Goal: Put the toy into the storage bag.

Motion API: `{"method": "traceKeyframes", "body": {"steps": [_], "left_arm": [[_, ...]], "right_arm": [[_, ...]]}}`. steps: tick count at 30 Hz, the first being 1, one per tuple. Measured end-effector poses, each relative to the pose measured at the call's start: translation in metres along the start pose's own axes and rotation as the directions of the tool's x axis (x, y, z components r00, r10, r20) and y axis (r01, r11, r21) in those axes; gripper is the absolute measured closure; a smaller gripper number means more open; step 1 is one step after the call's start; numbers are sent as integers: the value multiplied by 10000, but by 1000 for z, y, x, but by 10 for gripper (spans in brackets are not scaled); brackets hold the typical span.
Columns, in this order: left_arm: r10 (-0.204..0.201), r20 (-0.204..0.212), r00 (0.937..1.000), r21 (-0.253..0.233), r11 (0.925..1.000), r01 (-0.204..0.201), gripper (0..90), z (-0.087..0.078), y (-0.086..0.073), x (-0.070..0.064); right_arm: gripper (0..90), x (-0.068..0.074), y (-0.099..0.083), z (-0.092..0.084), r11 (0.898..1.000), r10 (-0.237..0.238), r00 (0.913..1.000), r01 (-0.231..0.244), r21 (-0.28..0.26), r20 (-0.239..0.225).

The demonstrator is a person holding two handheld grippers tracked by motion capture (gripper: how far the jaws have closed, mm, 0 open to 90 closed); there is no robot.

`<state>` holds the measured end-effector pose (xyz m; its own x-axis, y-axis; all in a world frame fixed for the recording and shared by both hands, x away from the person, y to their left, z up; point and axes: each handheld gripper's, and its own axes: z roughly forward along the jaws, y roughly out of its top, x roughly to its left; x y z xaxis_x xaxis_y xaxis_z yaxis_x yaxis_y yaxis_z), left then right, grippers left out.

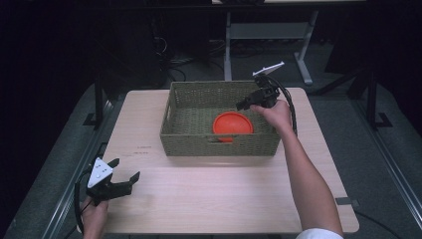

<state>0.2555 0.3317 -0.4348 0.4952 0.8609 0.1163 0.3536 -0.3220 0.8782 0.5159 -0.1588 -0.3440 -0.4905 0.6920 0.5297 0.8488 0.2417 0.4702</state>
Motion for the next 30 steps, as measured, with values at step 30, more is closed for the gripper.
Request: {"method": "traceKeyframes", "body": {"steps": [30], "left_arm": [[-39,47,10000,59,10000,39,130,0,1,-2]], "right_arm": [[340,-1,-33,-22,9995,-91,9922,51,-321,-1244]]}}
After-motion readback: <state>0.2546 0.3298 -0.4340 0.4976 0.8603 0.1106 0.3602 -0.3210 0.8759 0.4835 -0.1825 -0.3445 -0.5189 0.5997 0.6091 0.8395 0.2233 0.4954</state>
